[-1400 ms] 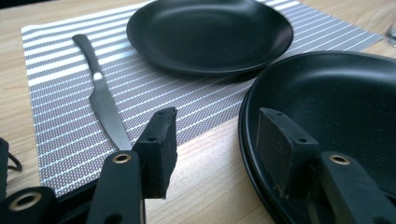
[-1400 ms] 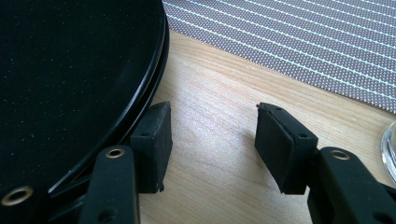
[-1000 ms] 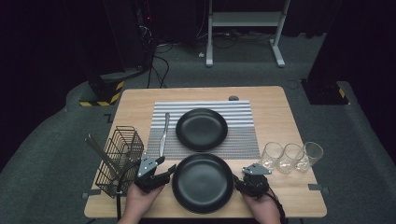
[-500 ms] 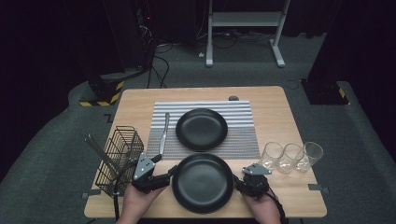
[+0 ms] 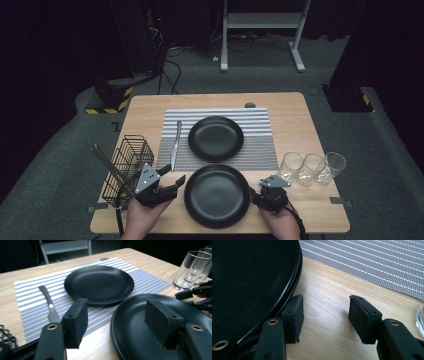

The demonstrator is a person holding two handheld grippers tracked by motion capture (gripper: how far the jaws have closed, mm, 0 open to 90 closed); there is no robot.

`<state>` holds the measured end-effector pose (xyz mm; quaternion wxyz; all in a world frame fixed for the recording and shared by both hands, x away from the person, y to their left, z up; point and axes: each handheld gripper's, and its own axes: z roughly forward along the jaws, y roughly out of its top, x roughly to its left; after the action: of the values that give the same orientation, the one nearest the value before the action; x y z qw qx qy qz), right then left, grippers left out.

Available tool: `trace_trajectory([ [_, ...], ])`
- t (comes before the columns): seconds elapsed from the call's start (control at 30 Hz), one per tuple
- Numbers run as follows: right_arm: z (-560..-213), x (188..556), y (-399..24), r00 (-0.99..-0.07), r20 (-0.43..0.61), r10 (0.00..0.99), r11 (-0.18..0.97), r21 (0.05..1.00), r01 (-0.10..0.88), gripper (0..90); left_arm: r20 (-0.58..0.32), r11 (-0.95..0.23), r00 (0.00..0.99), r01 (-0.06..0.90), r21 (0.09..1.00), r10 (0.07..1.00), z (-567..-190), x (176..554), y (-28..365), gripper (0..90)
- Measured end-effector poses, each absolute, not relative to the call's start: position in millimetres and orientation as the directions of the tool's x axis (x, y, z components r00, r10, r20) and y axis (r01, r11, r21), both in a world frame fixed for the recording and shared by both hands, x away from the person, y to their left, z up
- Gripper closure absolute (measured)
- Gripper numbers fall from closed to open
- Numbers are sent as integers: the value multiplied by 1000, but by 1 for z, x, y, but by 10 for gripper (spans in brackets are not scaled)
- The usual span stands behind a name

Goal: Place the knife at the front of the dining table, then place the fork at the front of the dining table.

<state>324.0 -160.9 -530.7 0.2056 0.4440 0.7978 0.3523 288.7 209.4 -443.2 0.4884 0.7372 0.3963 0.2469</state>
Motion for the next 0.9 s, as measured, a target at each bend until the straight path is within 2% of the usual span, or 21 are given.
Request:
trace_trajectory([
  [0.07,-531,324,-161,-522,-16,853,359,745,563,455,15,-220,545,312,924,839,-441,285,209,361],
  [0.8,-531,324,-161,-521,-16,853,358,745,563,455,-23,-158,538,287,945,842,-415,271,222,452],
  [0.83,-531,324,-161,-521,-16,853,358,745,563,454,12,-173,513,268,948,859,-412,269,223,453],
  [0.9,-531,324,-161,-521,-16,853,358,745,564,454,-1,-156,507,268,951,862,-409,268,227,457],
])
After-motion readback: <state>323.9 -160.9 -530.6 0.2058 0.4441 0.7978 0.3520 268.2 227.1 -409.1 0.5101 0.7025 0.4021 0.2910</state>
